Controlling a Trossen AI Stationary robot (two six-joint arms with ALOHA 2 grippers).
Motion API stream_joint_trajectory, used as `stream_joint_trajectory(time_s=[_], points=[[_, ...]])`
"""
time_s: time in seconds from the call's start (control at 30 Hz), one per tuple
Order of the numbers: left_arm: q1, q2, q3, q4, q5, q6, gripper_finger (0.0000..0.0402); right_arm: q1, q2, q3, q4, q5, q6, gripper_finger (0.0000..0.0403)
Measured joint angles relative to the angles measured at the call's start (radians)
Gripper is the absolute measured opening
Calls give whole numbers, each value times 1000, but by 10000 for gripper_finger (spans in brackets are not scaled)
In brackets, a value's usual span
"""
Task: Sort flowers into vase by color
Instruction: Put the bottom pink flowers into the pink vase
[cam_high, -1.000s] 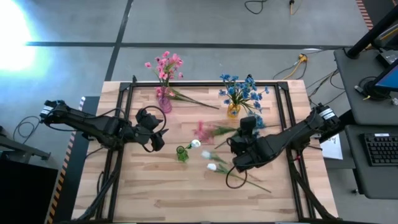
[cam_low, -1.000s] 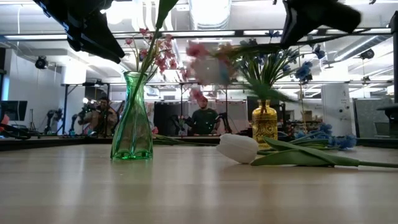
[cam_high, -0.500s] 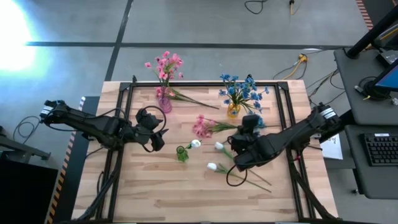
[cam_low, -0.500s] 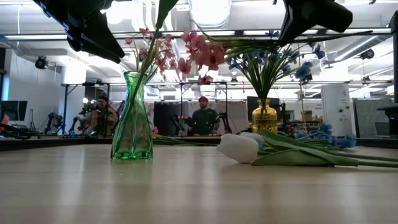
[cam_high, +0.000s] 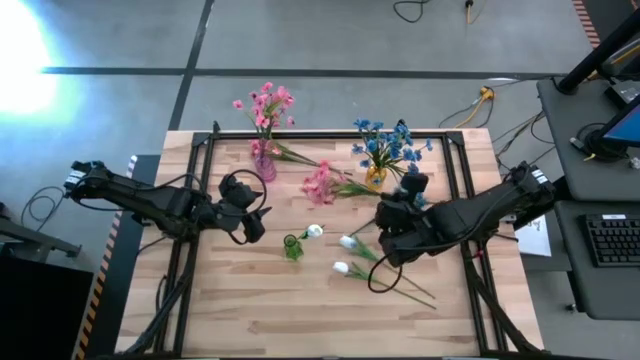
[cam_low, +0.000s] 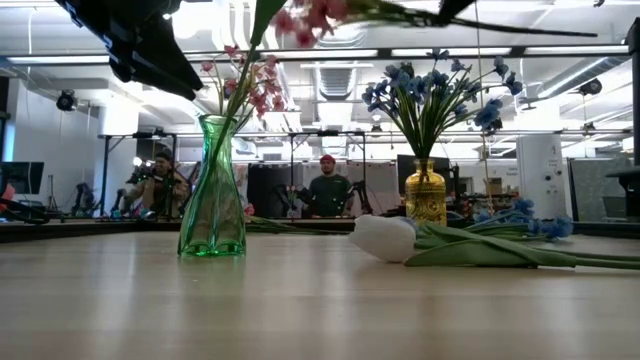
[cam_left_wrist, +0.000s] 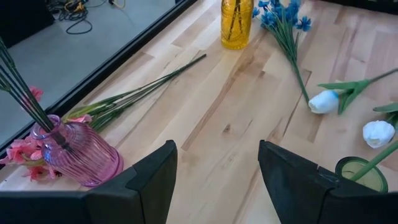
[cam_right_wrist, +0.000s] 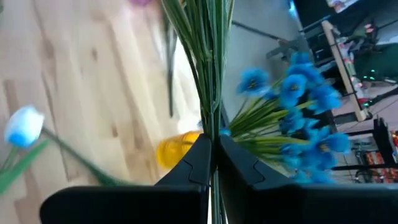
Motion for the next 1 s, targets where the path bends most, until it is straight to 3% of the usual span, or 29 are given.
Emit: stream_joint_trajectory(time_s=[0.27,0.5,0.67,0.87,1.0], points=[[0,0,45,5,0,64,211,0,-35,74,30,71,-3,13],[0,0,134,81,1,224,211,0,-38,207,143,9,-33,13],[-5,0,146,332,21,449,211,0,-39,231,408,-91,-237,13],[-5,10,146,647,239,689,211,-5,-37,192,833,-161,-596,13],[-5,37,146,840,325,790,211,-55,-32,167,1085,-405,-728,13]])
